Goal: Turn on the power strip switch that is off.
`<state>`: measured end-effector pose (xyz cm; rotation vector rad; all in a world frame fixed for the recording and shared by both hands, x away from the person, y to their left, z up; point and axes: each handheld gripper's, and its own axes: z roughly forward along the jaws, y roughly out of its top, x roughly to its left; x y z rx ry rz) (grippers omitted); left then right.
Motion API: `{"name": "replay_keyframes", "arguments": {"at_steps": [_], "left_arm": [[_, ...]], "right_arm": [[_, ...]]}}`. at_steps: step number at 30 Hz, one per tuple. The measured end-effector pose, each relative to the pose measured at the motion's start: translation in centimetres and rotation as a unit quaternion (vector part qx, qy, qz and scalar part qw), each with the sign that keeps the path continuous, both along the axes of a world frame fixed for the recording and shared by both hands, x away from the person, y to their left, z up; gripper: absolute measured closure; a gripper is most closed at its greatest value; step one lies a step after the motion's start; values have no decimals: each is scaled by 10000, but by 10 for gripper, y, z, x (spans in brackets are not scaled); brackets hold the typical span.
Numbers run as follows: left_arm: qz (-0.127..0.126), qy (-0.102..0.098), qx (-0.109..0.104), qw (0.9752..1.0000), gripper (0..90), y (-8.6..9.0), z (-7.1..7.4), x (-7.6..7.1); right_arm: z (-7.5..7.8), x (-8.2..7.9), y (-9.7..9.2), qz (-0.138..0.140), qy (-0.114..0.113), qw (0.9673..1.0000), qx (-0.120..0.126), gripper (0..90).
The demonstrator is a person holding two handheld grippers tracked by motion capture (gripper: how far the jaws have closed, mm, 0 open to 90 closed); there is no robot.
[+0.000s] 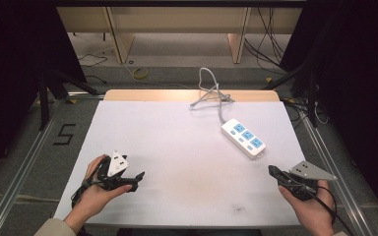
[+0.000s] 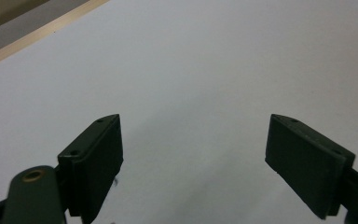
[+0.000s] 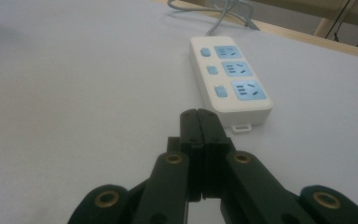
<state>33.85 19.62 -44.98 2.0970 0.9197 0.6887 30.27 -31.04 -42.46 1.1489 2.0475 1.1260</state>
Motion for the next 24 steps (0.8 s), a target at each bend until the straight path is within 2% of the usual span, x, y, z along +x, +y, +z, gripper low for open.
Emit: {"name": "replay_keyframes", "arguments": {"at_steps": [24], "left_arm": [[-90,27,71,9999,194,-7,-2,2]], "right_arm": [[4,17,9,90,217,9997,30,900]]}}
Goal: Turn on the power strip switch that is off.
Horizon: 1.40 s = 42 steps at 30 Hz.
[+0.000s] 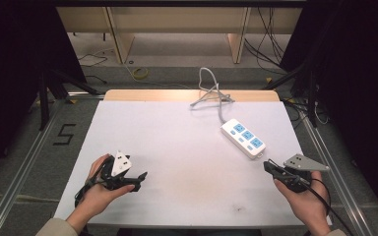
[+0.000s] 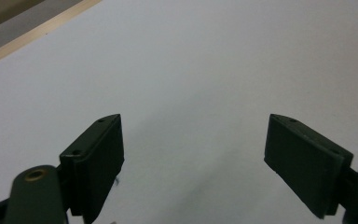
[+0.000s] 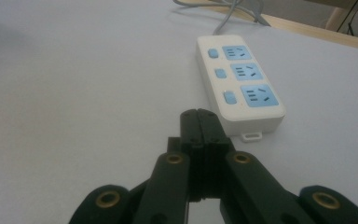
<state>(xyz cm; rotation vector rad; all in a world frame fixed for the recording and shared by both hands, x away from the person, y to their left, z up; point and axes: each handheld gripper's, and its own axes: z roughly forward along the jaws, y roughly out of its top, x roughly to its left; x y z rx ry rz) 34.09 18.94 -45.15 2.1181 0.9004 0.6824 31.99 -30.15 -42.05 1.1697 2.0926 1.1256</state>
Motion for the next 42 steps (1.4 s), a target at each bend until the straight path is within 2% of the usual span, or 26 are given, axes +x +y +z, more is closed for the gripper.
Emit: {"name": "replay_keyframes", "arguments": {"at_steps": [22,42], "left_arm": [[-6,-11,5,10000,197,-1,0,0],[-25,-10,24,10000,202,-2,0,-1]], "right_arm": [[5,28,11,-33,48,9999,-136,900],[9,48,15,-144,98,9998,-131,900]]}}
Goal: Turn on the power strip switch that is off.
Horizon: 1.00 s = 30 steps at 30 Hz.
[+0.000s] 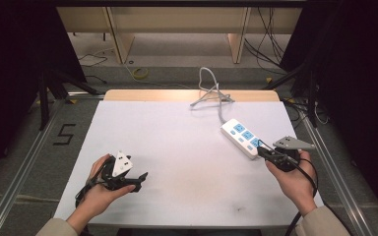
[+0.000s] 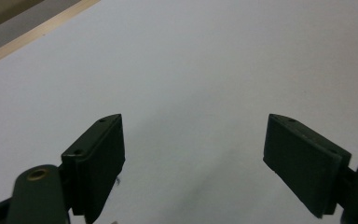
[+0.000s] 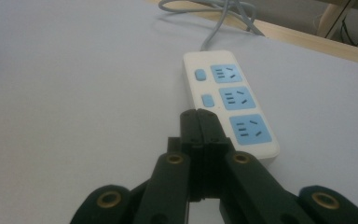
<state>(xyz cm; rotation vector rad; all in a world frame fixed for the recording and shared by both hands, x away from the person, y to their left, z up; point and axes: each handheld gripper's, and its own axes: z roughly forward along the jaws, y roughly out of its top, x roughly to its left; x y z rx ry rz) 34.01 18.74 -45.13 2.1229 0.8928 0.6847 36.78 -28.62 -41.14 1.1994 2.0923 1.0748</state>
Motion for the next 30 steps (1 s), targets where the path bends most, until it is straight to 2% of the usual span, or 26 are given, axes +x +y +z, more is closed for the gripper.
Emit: {"name": "replay_keyframes", "arguments": {"at_steps": [30], "left_arm": [[-44,-6,17,10000,205,-1,0,0]], "right_arm": [[-2,35,12,42,320,9993,-180,900]]}}
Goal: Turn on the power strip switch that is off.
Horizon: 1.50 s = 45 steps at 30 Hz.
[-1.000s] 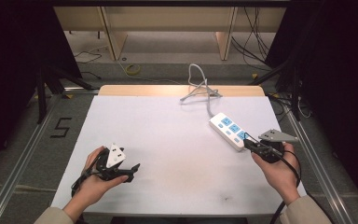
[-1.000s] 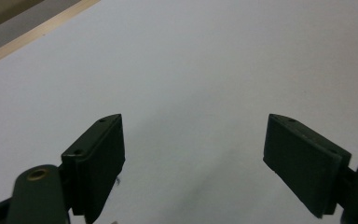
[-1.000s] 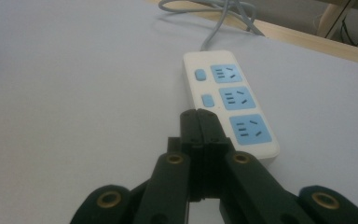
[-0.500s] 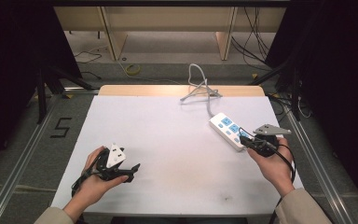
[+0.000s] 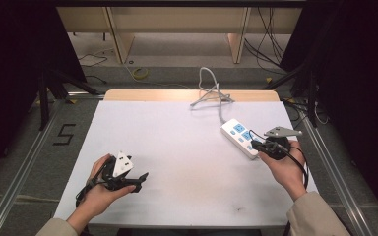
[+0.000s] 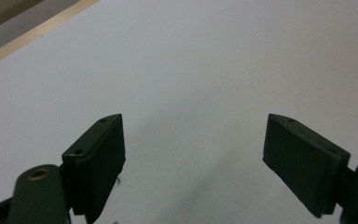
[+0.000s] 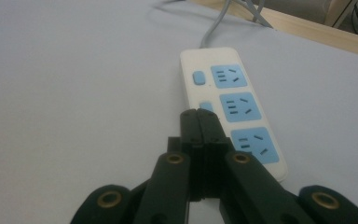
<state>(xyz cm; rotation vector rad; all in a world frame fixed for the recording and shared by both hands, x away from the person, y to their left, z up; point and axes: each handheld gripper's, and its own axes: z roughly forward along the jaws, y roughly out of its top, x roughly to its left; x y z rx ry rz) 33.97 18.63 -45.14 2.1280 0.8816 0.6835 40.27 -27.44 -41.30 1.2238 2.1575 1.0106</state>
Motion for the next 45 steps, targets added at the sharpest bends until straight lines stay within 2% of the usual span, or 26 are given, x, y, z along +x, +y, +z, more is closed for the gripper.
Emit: {"name": "replay_keyframes", "arguments": {"at_steps": [8,19,31,45], "left_arm": [[-22,4,27,10000,205,0,0,0],[-22,10,37,10000,205,0,0,0],[-38,12,52,10000,204,-1,0,0],[-39,11,44,10000,204,-1,0,0]], "right_arm": [[0,8,5,-18,29,9999,-129,900],[1,16,7,-59,76,9999,-89,900],[0,24,10,-81,136,9998,-151,900],[-2,35,11,-72,312,9994,-138,900]]}}
